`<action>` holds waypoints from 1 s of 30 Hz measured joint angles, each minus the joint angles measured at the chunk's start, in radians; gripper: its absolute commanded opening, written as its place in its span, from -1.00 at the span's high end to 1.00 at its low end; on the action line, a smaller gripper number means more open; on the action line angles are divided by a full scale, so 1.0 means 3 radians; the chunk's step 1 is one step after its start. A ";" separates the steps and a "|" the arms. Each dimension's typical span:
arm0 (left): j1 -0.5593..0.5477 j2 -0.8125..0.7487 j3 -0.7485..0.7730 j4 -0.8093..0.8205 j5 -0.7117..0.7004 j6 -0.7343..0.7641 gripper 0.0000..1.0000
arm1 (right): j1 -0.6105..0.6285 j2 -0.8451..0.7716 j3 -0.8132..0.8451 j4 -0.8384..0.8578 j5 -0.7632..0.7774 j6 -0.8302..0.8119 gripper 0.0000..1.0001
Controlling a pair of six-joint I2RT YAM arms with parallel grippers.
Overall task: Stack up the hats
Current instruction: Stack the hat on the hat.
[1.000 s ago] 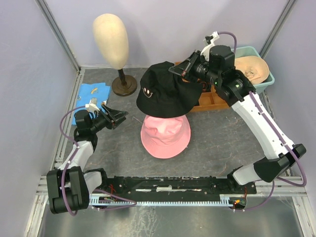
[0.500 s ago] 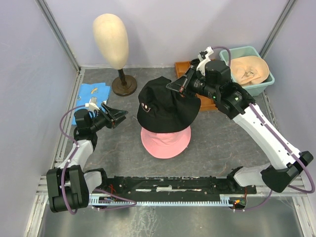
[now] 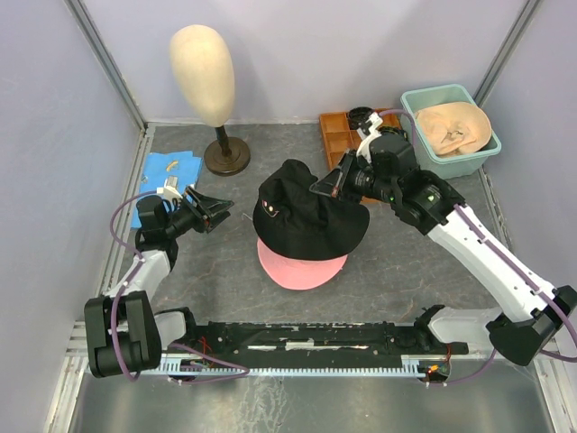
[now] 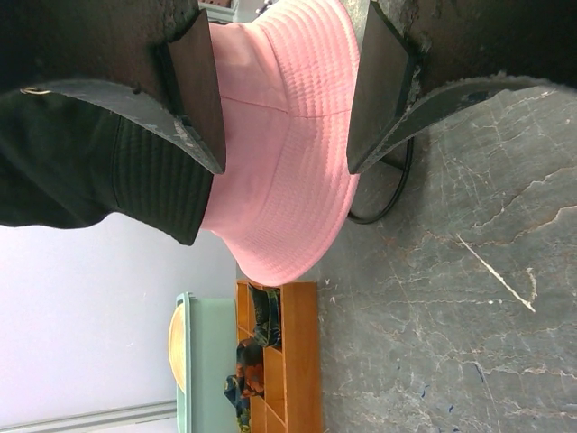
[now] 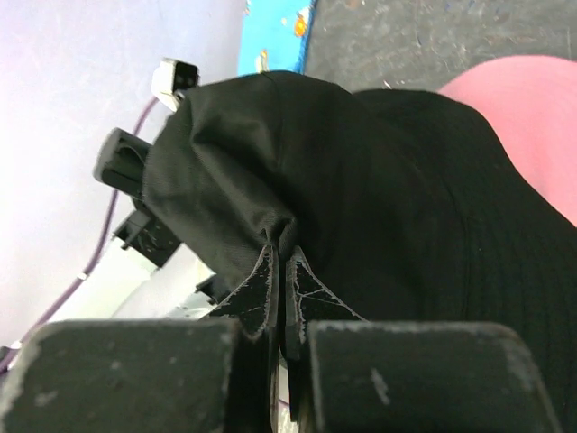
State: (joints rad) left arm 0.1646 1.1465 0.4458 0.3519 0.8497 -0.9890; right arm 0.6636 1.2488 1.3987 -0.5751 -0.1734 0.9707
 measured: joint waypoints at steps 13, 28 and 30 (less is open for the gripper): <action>0.0000 0.0097 0.0034 0.0083 0.0024 -0.0023 -0.27 | 0.0205 -0.0010 -0.0153 -0.0168 0.0164 -0.0286 1.00; -0.0198 -0.0445 -0.0662 0.1049 0.0150 -0.1033 -0.33 | 0.0205 0.0153 0.0104 -0.0243 0.0229 -0.0338 1.00; -0.0244 -0.0478 -0.0638 0.1050 0.0174 -0.1055 -0.35 | 0.0205 0.0186 0.0153 -0.0267 0.0234 -0.0342 1.00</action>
State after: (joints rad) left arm 0.0914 1.0031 0.2543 0.6670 0.9020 -1.3056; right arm 0.7250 1.3045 1.4445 -0.6552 -0.1032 0.8680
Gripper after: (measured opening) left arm 0.660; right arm 0.012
